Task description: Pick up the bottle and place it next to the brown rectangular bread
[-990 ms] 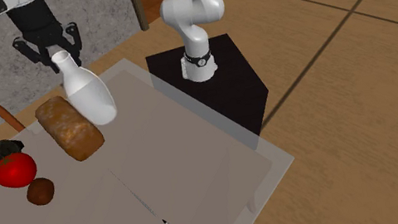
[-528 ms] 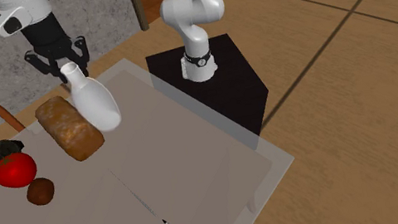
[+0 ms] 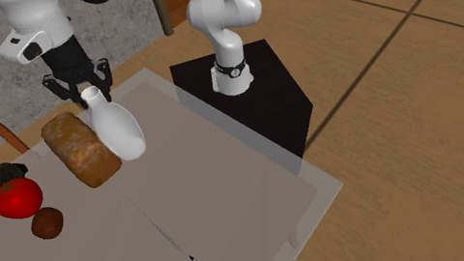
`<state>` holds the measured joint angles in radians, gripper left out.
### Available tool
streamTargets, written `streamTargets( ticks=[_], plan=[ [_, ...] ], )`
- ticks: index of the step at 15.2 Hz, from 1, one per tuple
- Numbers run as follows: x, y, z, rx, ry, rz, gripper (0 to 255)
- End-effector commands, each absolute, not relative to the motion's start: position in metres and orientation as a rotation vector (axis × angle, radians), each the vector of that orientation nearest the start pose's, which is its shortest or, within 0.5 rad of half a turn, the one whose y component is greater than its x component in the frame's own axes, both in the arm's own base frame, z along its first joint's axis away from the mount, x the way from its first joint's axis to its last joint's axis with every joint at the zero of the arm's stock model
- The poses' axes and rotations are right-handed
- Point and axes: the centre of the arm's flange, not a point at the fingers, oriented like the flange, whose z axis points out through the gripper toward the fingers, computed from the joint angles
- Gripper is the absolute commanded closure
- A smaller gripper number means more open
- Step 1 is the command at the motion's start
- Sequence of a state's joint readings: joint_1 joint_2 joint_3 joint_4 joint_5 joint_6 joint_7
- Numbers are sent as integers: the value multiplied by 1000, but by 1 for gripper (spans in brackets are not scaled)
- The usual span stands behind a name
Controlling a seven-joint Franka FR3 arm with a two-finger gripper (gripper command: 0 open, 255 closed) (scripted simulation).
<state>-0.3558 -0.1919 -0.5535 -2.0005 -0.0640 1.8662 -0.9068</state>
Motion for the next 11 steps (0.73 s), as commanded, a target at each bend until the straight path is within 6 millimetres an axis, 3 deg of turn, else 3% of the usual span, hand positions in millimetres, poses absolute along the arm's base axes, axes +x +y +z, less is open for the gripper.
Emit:
streamTargets(
  ticks=[1,11],
  plan=[
    [299,-417,520,-3141,-34,-79,255],
    [299,-417,468,-3141,-34,-79,255]
  ],
)
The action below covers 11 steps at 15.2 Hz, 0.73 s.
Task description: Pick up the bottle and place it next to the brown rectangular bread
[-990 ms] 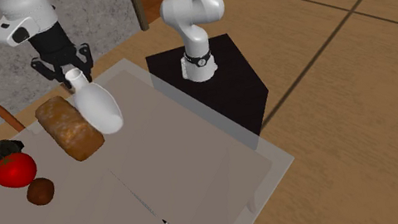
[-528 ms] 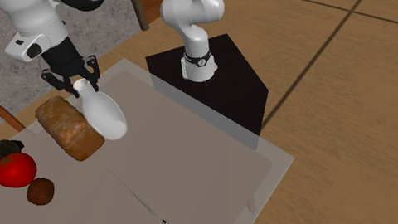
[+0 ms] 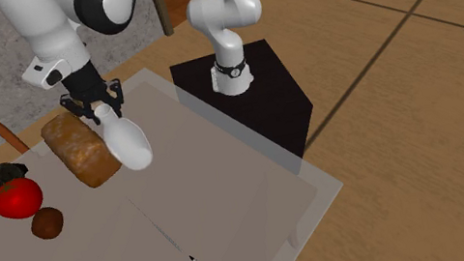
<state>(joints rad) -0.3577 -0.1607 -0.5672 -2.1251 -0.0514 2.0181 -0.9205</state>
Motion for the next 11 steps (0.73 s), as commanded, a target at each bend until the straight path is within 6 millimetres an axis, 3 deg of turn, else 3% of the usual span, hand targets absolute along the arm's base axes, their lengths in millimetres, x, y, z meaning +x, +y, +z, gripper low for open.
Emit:
streamTargets(
  ticks=[1,6,11],
  plan=[
    [299,-417,462,-3141,-34,-79,255],
    [299,-417,438,-3141,-34,-79,255],
    [299,-417,438,-3141,-34,-79,255]
  ],
)
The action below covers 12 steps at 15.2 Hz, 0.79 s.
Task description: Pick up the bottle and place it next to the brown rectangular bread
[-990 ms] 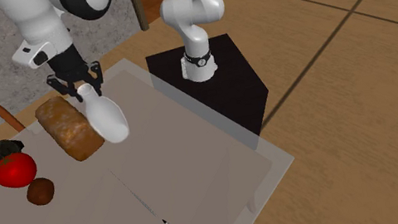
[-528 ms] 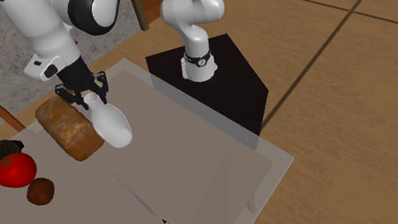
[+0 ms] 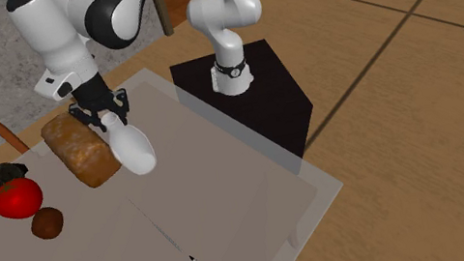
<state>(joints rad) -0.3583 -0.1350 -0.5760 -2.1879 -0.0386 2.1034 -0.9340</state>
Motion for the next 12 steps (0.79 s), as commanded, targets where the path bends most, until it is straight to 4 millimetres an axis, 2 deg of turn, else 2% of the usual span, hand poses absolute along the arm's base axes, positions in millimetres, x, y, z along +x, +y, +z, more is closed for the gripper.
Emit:
streamTargets(
  ticks=[1,2,3,8,12],
  plan=[
    [299,-417,438,-3141,-34,-79,255],
    [299,-417,438,-3141,-34,-79,255],
    [299,-417,438,-3141,-34,-79,0],
    [299,-417,438,-3141,-34,-79,0],
    [297,-417,488,-3141,-34,-79,0]
  ],
)
